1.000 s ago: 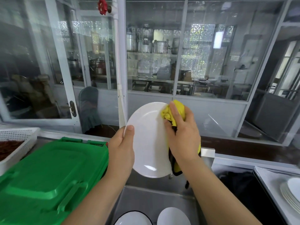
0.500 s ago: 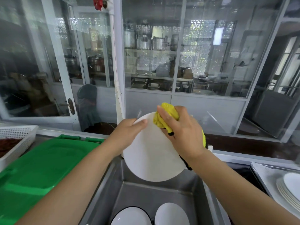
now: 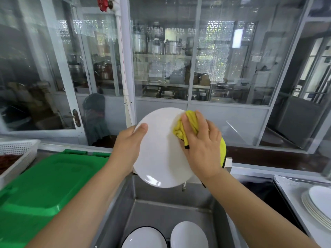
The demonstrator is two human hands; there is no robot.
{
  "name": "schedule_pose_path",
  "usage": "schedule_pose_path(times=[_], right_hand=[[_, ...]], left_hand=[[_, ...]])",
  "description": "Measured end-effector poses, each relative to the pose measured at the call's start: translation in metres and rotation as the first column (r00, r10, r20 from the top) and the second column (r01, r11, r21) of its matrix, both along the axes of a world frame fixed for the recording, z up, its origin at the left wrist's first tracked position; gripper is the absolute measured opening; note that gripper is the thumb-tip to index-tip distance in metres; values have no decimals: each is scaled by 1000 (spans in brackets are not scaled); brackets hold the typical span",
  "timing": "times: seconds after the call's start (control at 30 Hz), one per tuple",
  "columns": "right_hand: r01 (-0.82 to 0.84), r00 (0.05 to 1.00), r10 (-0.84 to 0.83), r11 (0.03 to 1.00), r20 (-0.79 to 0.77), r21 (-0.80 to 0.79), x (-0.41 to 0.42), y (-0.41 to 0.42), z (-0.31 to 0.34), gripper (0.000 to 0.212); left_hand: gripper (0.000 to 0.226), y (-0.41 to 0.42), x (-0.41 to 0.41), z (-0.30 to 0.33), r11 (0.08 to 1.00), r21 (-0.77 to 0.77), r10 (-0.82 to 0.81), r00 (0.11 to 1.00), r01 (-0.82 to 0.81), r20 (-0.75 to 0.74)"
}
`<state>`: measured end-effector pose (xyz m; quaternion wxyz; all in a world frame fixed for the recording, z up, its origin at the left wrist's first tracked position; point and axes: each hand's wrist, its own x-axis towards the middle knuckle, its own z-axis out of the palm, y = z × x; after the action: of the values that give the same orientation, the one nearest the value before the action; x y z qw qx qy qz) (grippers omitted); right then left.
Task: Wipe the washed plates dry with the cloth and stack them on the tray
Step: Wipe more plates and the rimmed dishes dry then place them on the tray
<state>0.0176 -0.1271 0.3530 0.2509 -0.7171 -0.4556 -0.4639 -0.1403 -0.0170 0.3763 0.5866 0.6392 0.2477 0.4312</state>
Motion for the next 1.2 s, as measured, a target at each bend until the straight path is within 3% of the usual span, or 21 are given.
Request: schedule_pose_path(times=[0.1, 0.2, 0.43, 0.77, 1.0, 1.2], right_hand=[[72, 994, -77, 996, -78, -59, -11, -5, -12, 61], [36, 992, -53, 988, -110, -153, -15, -7, -5, 69], [-202, 979, 198, 972, -47, -117, -38, 10, 25, 57], [-411, 906, 422, 890, 18, -198, -73, 10, -33, 52], [-371, 876, 442, 873, 192, -317, -19, -16, -45, 49], [-331, 930, 355, 923, 99, -198, 7, -29, -23, 43]], left_hand=[[29, 3, -2, 0, 997, -62, 44, 995, -38, 93], [28, 0, 2, -5, 994, -101, 50, 993, -39, 103], [30, -8, 13, -2, 972, -233, 63, 990, -33, 124], [33, -2, 15, 2, 915, -403, 84, 970, 16, 230], [26, 9, 6, 5, 948, -315, 126, 963, -47, 237], [26, 10, 1, 6, 966, -253, 106, 973, -51, 207]])
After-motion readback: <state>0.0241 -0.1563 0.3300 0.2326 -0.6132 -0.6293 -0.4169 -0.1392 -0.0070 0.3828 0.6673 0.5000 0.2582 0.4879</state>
